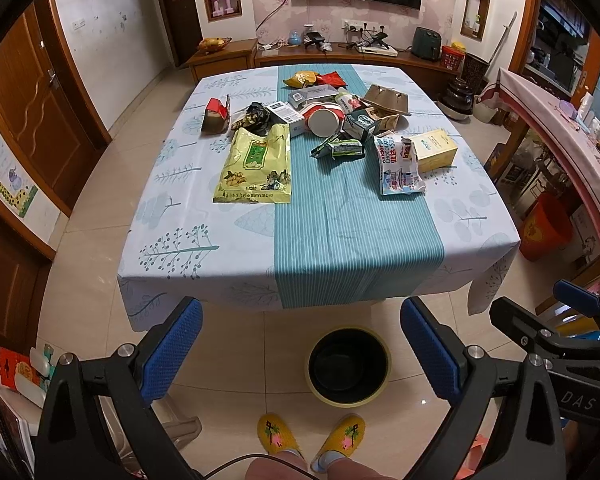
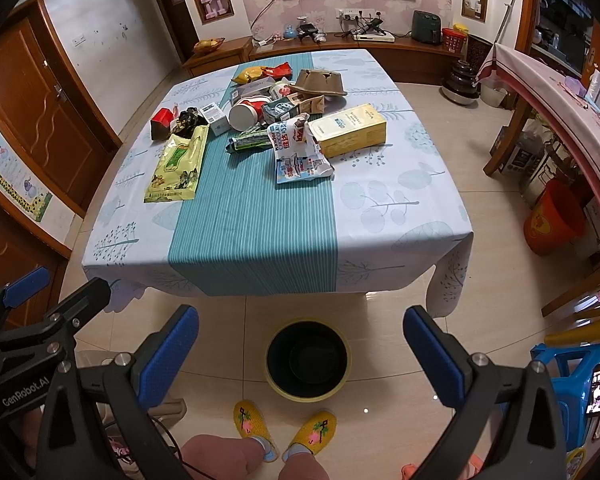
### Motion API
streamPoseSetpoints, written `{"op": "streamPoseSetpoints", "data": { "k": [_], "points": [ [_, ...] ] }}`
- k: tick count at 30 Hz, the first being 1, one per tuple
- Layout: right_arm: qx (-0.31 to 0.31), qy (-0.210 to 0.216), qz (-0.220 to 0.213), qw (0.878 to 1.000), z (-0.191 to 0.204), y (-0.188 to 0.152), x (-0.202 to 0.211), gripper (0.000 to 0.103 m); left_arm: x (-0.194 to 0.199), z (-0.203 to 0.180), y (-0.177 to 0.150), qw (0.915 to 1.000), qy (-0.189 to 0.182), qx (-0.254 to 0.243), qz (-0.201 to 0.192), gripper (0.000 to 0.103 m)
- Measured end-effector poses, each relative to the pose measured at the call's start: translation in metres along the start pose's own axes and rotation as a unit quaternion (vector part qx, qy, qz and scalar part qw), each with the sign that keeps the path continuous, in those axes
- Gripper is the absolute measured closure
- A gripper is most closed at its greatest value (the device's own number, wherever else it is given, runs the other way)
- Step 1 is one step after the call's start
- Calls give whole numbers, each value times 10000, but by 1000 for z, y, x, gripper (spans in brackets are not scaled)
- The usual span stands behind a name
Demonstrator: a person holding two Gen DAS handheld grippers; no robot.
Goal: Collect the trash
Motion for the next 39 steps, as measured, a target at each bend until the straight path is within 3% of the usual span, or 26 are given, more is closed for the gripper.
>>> {"op": "streamPoseSetpoints", "data": {
  "k": [25,39],
  "points": [
    [96,27,-88,9999,6,0,8,1,13,7,-4,9999,58,93,-65,5],
    [102,198,-400,9989,11,31,15,9,22,18,33,9989,175,178,-406,5]
  ]
}}
Point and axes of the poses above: each gripper's, at about its wrist camera, not at the fingertips, and x roughly against the way its jaws point, z to its left, y to its top, the point moved 7 cm from there along -x, roughly the way its jaws point, and after that the axes turned 5 degrees about -y, right-handed, at the moved point
